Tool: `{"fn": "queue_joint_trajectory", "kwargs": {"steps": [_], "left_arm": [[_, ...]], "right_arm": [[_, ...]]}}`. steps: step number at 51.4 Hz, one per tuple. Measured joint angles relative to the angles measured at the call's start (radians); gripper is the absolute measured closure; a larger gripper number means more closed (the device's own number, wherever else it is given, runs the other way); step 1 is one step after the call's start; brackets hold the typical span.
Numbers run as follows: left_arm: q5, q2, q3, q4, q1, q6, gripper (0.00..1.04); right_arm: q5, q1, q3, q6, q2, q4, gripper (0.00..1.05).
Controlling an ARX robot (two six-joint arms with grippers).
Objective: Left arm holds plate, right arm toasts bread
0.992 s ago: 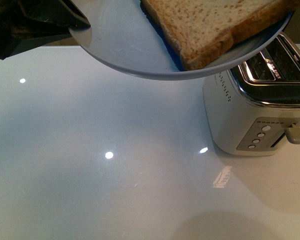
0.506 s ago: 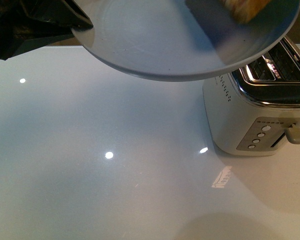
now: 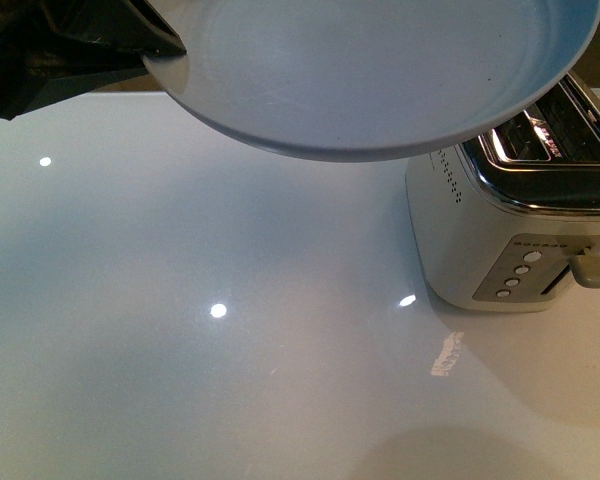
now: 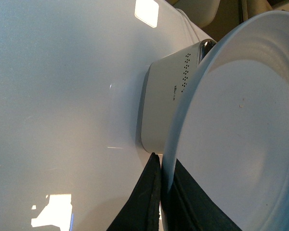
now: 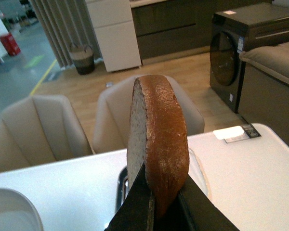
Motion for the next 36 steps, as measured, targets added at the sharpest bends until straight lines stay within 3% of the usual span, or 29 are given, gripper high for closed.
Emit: {"fn": "queue_joint_trajectory", "kwargs": {"steps": [36], "left_arm": [[0.0,0.0,0.0,0.0,0.0,0.0,1.02]], "right_arm": [[0.055,0.055,-0.075,-0.113,0.411,0.294,1.01]]}}
